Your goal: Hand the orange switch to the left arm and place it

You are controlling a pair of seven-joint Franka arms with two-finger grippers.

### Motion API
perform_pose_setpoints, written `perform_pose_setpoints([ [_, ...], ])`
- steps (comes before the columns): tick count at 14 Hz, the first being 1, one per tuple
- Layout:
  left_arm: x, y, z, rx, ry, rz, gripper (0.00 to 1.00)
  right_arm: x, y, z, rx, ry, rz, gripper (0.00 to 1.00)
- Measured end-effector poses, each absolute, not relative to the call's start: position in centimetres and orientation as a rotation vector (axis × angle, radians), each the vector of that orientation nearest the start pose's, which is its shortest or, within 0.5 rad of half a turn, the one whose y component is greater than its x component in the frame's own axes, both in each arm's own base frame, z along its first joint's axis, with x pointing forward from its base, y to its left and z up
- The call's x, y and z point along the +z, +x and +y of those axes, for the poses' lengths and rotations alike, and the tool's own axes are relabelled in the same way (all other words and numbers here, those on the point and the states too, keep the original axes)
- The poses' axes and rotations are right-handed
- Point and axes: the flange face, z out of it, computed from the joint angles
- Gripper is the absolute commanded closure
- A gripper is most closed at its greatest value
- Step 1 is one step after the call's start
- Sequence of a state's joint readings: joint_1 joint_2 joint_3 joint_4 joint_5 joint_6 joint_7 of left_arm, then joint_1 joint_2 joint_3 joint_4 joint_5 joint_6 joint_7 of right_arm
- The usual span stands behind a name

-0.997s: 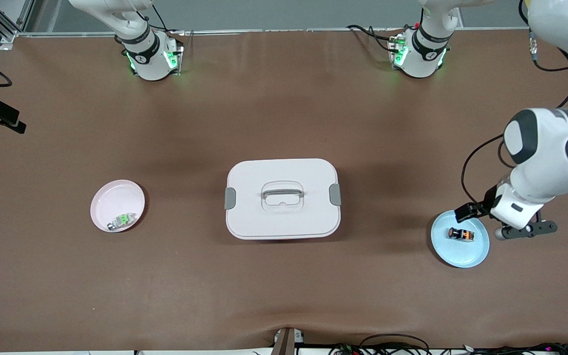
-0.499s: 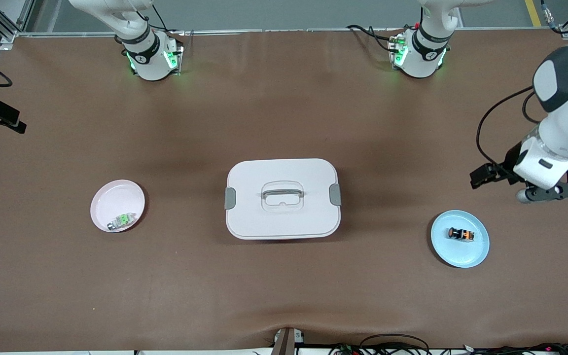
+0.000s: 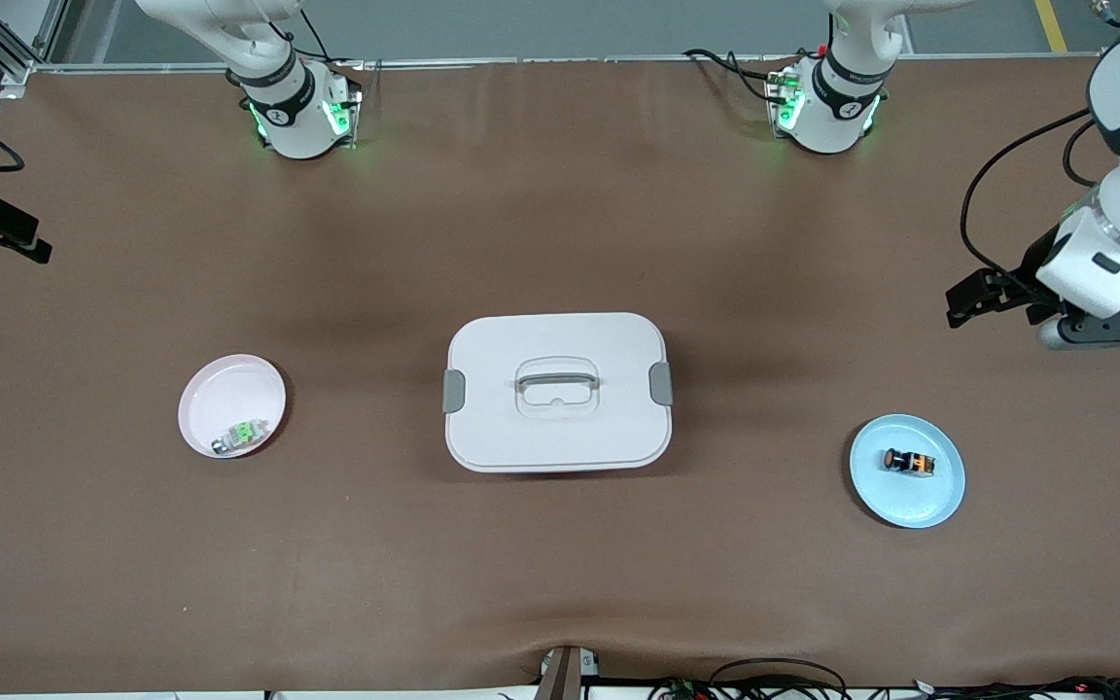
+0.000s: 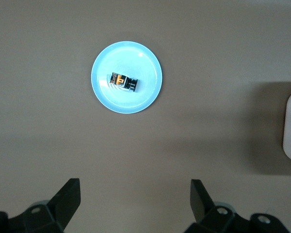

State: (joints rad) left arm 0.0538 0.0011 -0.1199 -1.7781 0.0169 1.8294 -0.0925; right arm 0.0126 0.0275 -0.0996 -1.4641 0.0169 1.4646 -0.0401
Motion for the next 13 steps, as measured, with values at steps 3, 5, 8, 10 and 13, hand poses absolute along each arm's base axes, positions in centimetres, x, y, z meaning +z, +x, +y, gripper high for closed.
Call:
perform_pose_setpoints([
  [3, 55.9, 54.3, -3.6, -0.091, -3.118, 0.011, 0.0, 65.0, 55.1, -4.6, 0.039, -3.125, 0.073, 0.0],
  [5, 56.7, 52.6, -3.6, -0.107, -3.11, 0.066, 0.0, 65.0, 55.1, -4.6, 0.038, -3.125, 0.074, 0.0],
  [8, 58.1, 51.1, -3.4, -0.146, -3.103, 0.092, 0.0, 65.0, 55.1, -4.6, 0.037, -3.125, 0.074, 0.0],
  [10, 58.7, 50.8, -3.4, -0.165, -3.104, 0.092, 0.0, 65.0, 55.1, -4.6, 0.037, -3.125, 0.074, 0.0],
  [13, 58.9, 50.8, -3.4, -0.179, -3.113, 0.087, 0.0, 65.0, 55.1, -4.6, 0.035, -3.125, 0.074, 0.0],
])
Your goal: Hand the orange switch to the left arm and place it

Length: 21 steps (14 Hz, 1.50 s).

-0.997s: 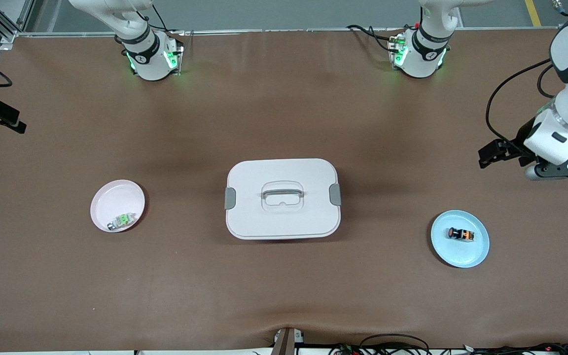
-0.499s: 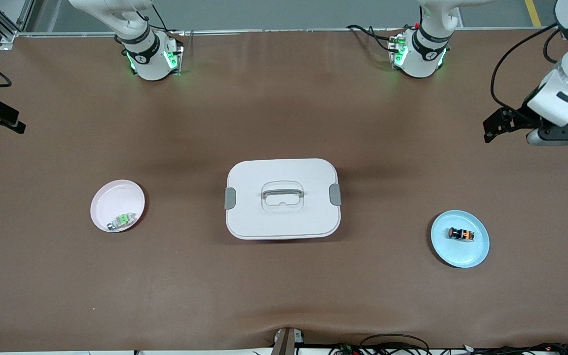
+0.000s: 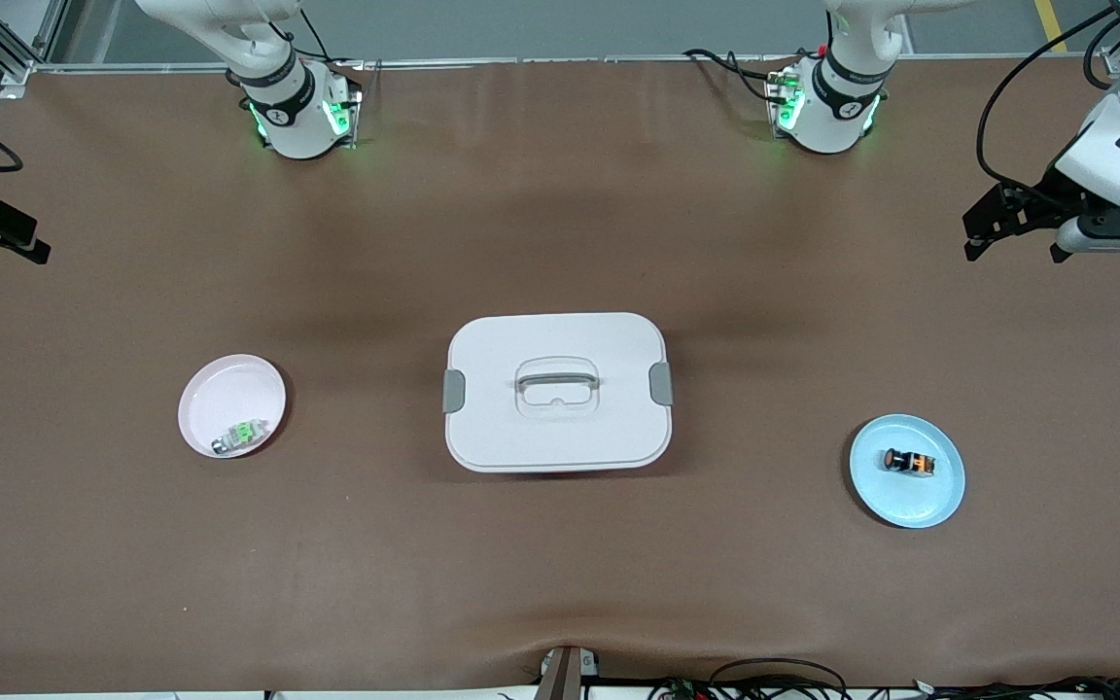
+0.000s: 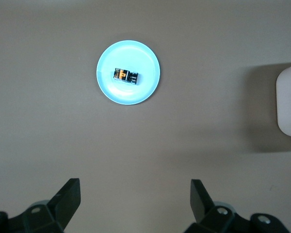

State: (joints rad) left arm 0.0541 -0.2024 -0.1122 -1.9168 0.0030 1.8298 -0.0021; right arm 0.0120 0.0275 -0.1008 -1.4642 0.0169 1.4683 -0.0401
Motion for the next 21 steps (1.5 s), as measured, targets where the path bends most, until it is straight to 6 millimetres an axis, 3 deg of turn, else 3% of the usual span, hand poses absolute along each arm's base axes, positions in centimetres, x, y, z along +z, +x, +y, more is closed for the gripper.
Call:
perform_pose_setpoints([
  [10, 58.9, 51.7, -2.5, -0.19, -3.14, 0.072, 0.0, 65.0, 55.1, -4.6, 0.031, -3.125, 0.074, 0.0],
  [15, 61.0, 52.7, -2.6, -0.254, -3.136, 0.072, 0.0, 65.1, 55.1, -4.7, 0.029, -3.125, 0.075, 0.0],
  [21, 62.4, 55.4, -3.2, -0.186, -3.14, 0.086, 0.0, 65.1, 55.2, -4.7, 0.025, -3.125, 0.075, 0.0],
])
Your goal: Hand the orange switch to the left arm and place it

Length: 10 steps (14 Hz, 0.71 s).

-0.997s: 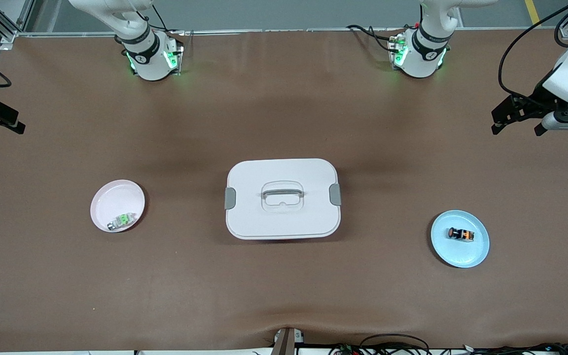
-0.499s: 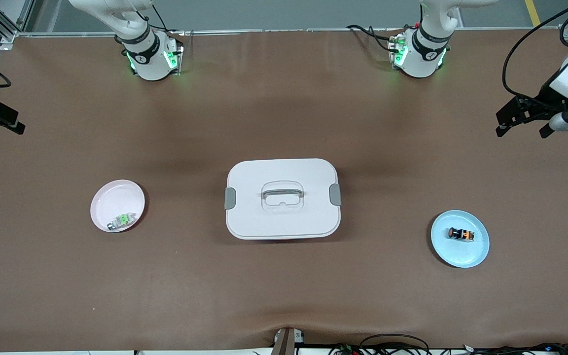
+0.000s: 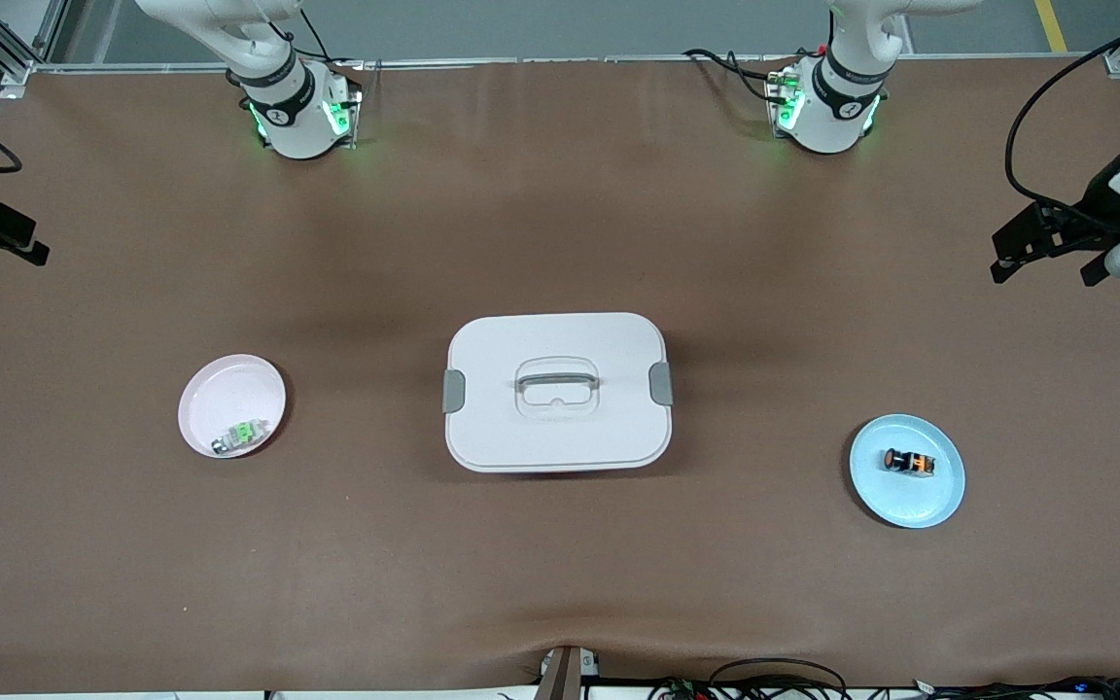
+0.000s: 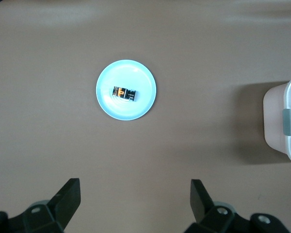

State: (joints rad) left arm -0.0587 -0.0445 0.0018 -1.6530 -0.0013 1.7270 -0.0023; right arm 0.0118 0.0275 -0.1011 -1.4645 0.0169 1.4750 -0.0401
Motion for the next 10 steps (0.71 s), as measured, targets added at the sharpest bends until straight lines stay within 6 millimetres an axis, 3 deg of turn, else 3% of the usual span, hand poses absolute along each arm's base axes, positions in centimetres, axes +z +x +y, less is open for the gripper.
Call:
perform_pose_setpoints([
  [3, 63.6, 55.92, -3.21, -0.193, -3.139, 0.085, 0.0, 65.09, 55.18, -4.66, 0.022, -3.126, 0.075, 0.0],
  [10, 62.62, 55.67, -3.32, -0.095, -3.142, 0.089, 0.0, 65.09, 55.19, -4.66, 0.021, -3.126, 0.075, 0.0],
])
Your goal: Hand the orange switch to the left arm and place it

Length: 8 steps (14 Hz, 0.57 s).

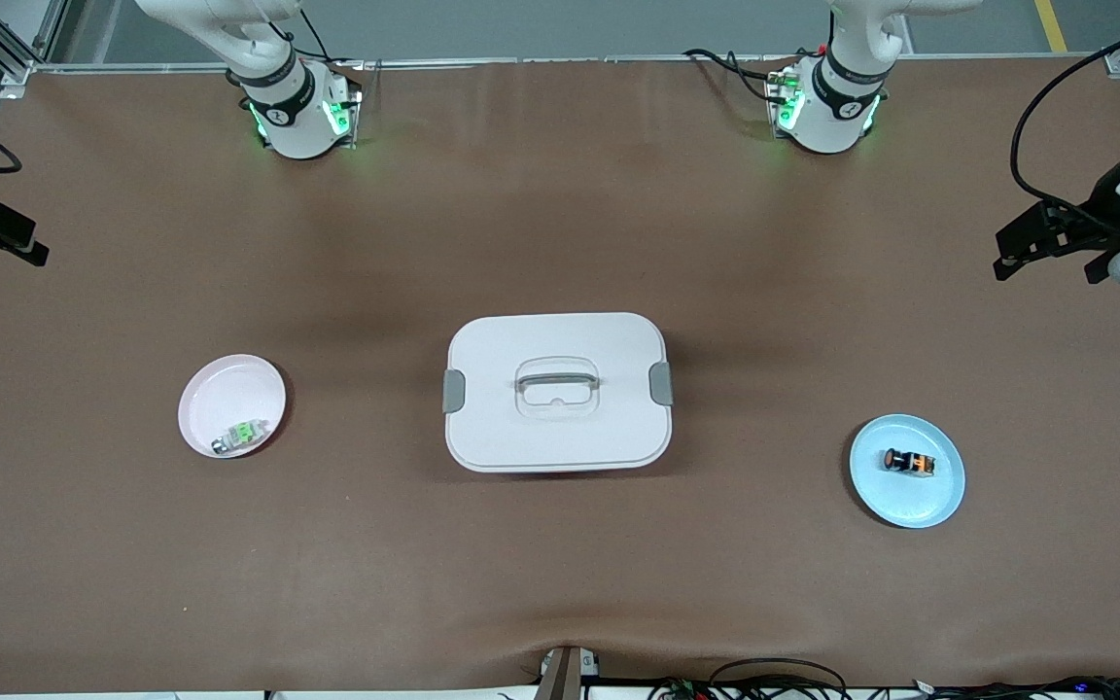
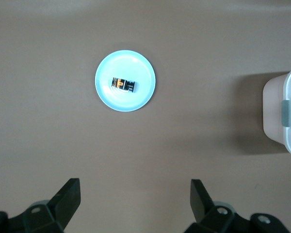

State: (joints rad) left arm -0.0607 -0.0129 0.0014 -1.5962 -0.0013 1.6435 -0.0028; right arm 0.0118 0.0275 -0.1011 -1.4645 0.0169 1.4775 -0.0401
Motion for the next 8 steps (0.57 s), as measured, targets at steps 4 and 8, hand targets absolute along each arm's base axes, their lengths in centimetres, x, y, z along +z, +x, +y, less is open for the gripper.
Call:
perform_pose_setpoints([
  [4, 62.51, 55.63, -3.33, -0.083, -3.142, 0.089, 0.0, 65.09, 55.19, -4.66, 0.021, -3.126, 0.075, 0.0],
  [8, 62.46, 55.62, -3.33, -0.078, -3.143, 0.061, 0.0, 65.09, 55.19, -4.66, 0.021, -3.126, 0.075, 0.0],
])
